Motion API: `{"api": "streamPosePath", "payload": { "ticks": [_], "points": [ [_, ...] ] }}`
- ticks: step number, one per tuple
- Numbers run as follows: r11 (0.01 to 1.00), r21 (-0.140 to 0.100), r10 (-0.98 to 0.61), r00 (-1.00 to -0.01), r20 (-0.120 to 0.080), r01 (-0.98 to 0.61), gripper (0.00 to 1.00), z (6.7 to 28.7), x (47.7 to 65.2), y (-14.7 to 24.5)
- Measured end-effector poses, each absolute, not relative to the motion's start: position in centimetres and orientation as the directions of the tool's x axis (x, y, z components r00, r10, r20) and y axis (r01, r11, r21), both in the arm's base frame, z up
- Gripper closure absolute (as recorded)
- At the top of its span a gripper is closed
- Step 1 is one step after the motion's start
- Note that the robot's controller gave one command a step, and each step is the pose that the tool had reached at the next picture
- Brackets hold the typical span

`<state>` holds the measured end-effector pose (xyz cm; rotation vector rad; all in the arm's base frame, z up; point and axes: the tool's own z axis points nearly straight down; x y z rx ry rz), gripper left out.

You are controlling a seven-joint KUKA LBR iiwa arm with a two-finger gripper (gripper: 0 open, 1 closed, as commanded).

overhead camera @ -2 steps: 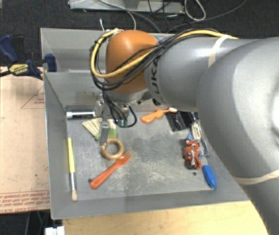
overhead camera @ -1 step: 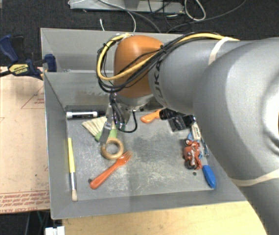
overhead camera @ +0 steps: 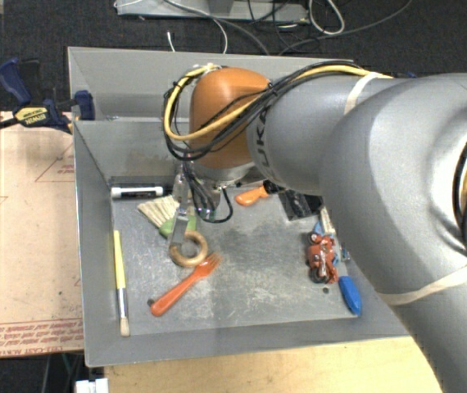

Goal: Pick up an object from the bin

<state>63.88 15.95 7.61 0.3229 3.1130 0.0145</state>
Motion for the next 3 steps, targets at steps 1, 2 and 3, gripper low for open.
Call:
{"api": "streamPosePath", "payload": {
  "ticks": [1,2,3],
  "points": [
    [0.903,0.015,0.43,-0.903,-0.014,0.43,1.0,7.6,62.5,16.3],
    [0.902,0.015,0.431,-0.902,-0.014,0.431,1.0,7.6,62.5,16.3],
    [0.902,0.013,0.431,-0.902,-0.011,0.431,1.0,8.8,62.4,16.3]
  ]
}}
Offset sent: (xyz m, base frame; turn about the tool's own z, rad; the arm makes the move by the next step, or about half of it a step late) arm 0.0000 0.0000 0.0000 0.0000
